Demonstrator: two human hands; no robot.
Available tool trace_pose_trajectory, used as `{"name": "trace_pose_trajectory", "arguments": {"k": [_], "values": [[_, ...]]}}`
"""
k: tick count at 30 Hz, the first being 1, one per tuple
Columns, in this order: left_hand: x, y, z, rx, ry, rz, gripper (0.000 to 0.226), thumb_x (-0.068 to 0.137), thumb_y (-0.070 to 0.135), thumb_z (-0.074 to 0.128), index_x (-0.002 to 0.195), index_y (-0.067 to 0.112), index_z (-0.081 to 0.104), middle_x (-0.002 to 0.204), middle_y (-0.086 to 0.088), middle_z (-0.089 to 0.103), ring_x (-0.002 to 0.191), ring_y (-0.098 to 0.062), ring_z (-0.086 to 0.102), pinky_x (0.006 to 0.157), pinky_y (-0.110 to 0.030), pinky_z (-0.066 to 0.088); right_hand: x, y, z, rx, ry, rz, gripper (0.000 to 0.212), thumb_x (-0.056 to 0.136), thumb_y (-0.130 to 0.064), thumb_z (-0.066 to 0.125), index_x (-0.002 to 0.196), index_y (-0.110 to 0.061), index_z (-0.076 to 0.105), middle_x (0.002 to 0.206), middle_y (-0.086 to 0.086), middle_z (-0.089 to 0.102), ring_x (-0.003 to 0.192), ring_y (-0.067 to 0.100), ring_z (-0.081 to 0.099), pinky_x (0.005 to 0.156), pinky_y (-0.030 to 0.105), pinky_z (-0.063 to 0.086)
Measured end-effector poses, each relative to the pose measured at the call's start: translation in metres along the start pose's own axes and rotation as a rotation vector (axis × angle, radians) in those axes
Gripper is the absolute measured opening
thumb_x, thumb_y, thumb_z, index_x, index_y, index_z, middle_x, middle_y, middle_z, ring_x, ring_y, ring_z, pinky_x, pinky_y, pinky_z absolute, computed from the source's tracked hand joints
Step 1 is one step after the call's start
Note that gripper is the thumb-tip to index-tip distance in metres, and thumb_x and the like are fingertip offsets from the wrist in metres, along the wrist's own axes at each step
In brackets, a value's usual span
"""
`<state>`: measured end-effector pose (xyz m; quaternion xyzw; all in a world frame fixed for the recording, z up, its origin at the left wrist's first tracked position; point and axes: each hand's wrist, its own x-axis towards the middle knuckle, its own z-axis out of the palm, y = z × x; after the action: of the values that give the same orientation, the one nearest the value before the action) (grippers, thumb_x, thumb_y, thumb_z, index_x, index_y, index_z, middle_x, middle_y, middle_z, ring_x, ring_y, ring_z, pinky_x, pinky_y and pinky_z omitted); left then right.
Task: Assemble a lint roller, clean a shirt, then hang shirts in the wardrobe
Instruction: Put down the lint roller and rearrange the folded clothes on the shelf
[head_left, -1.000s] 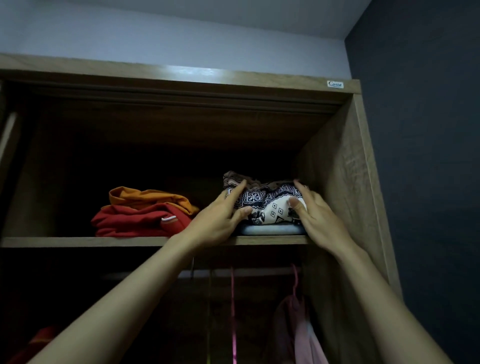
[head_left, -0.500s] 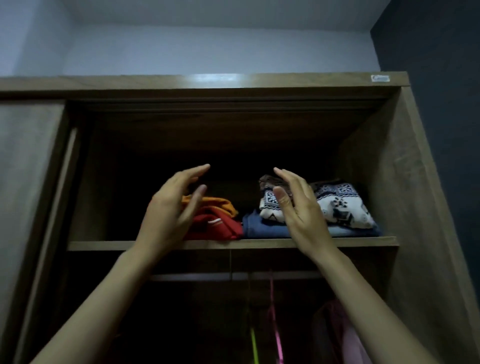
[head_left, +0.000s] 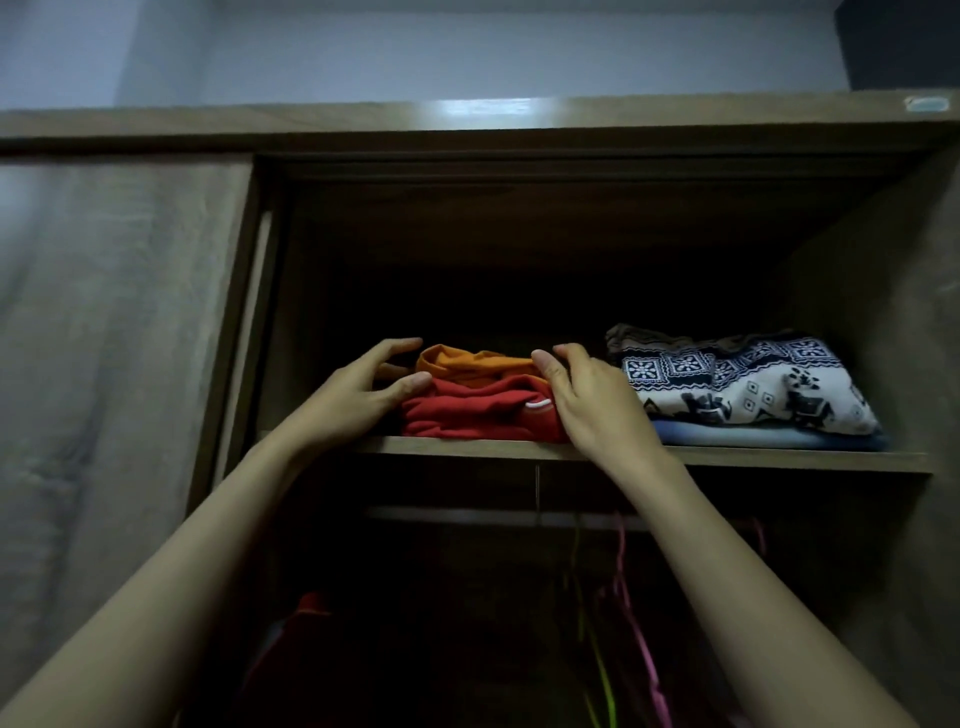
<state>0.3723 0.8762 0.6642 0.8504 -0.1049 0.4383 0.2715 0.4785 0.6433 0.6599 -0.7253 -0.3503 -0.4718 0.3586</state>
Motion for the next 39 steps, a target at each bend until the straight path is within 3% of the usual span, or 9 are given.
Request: {"name": "trace_pose_trajectory", "arguments": {"k": [4,7,9,13,20,23,26,32,39], "values": [[0.013,0.002,0.002,-0.078,0.065,0.003,0.052,0.09,0.052,0.051,0.138,0.033,0.044,0.121,0.002,0.06,0.104,-0.007,0.062,0.093,-0.029,0.052,0.009,-0.006,-0.001,-0.045,-0.069,0.069,0.06,0.096,-0.058,0.026,0.129,-0.012,0.049,0.111,0.021,0.064,0.109,0.037,0.057,0.09,0.042,0.046],[0.02,0.003,0.005,-0.128,-0.007,0.011,0.053,0.087,0.053,0.056,0.136,0.035,0.046,0.122,0.002,0.06,0.106,-0.009,0.062,0.093,-0.03,0.053,0.012,-0.01,0.0,-0.045,-0.156,0.104,0.06,0.096,-0.059,0.024,0.136,-0.019,0.044,0.122,0.02,0.06,0.118,0.037,0.052,0.092,0.039,0.04],[0.022,0.002,0.007,-0.158,-0.055,0.03,0.054,0.083,0.053,0.06,0.133,0.035,0.05,0.122,0.003,0.061,0.11,-0.01,0.062,0.094,-0.032,0.053,0.013,-0.011,0.002,-0.006,-0.197,0.1,0.059,0.096,-0.059,0.024,0.139,-0.023,0.041,0.129,0.017,0.057,0.123,0.034,0.049,0.093,0.036,0.038],[0.025,0.005,0.009,-0.207,-0.111,0.092,0.043,0.087,0.039,0.063,0.129,0.031,0.056,0.118,0.01,0.063,0.112,-0.004,0.059,0.086,-0.02,0.053,0.015,-0.009,0.003,0.139,-0.233,0.052,0.051,0.097,-0.054,0.029,0.138,-0.027,0.045,0.133,0.003,0.057,0.124,0.02,0.05,0.086,0.026,0.033],[0.036,0.005,0.01,-0.155,-0.118,0.123,0.019,0.094,0.021,0.057,0.112,0.019,0.062,0.112,-0.002,0.064,0.107,-0.013,0.061,0.091,-0.03,0.051,0.02,-0.004,0.011,0.333,-0.122,-0.004,0.027,0.094,-0.032,0.055,0.114,-0.019,0.069,0.108,-0.006,0.07,0.107,0.008,0.061,0.089,0.02,0.042],[0.038,0.009,0.013,-0.2,-0.082,0.118,0.013,0.095,0.015,0.056,0.106,0.011,0.062,0.099,-0.005,0.065,0.091,-0.011,0.063,0.081,-0.024,0.053,0.023,-0.002,0.014,0.375,-0.084,-0.006,0.019,0.092,-0.027,0.06,0.102,-0.018,0.074,0.094,-0.009,0.073,0.096,0.006,0.065,0.091,0.028,0.048],[0.039,0.014,0.014,-0.247,-0.03,0.099,0.017,0.096,0.012,0.054,0.111,0.007,0.06,0.097,-0.005,0.064,0.089,-0.012,0.062,0.076,-0.02,0.052,0.025,-0.002,0.013,0.383,-0.038,-0.014,0.017,0.092,-0.026,0.06,0.096,-0.018,0.075,0.088,-0.011,0.073,0.091,0.002,0.066,0.087,0.026,0.049],[0.041,0.029,0.008,-0.336,0.09,0.147,0.015,0.097,0.012,0.051,0.11,0.008,0.058,0.097,-0.006,0.062,0.089,-0.013,0.061,0.078,-0.021,0.052,0.029,-0.016,0.0,0.458,0.08,-0.067,0.018,0.094,-0.023,0.058,0.098,-0.017,0.075,0.086,-0.01,0.073,0.087,-0.001,0.066,0.078,0.02,0.049],[0.011,0.045,-0.002,-0.388,0.098,0.277,0.022,0.094,0.025,0.055,0.113,0.014,0.059,0.106,-0.003,0.067,0.096,-0.011,0.067,0.082,-0.022,0.055,0.008,-0.035,-0.019,0.556,0.175,-0.106,0.029,0.092,-0.036,0.056,0.111,-0.019,0.07,0.101,-0.009,0.071,0.099,-0.001,0.064,0.087,0.023,0.052]]}}
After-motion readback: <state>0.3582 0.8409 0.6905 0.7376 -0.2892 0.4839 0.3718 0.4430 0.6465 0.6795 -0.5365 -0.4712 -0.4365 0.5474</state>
